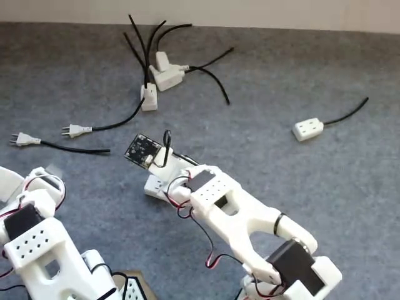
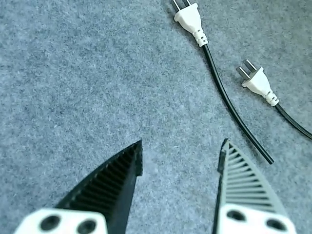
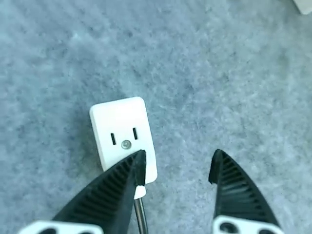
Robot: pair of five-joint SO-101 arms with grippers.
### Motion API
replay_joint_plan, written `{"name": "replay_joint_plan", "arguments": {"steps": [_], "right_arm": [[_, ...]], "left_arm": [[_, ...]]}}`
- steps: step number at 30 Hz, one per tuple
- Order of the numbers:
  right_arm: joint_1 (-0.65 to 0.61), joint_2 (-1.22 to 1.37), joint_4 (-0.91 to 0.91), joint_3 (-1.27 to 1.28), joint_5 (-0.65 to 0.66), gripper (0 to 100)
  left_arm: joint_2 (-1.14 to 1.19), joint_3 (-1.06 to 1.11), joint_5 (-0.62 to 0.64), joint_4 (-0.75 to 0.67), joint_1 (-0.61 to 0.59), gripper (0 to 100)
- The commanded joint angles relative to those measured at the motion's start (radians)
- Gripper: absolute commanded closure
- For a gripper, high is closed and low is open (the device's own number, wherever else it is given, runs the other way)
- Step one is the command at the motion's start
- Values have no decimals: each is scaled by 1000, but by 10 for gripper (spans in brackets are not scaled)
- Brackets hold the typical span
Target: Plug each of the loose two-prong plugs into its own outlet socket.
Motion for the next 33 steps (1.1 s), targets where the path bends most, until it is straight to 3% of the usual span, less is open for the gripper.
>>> {"name": "replay_joint_plan", "arguments": {"steps": [1, 6, 12, 23, 33], "right_arm": [[-76, 59, 13, -27, -12, 777], [-157, 59, 48, -27, -12, 777], [-159, 65, 48, -27, -9, 777], [101, 220, 50, -197, 34, 777], [180, 237, 114, -277, 72, 777]], "left_arm": [[-16, -5, 2, -18, -7, 744], [-16, -5, 2, -18, -7, 744], [-16, -5, 2, -18, -7, 744], [-16, -4, 3, -18, -7, 744], [-16, -4, 3, -18, -7, 744]]}}
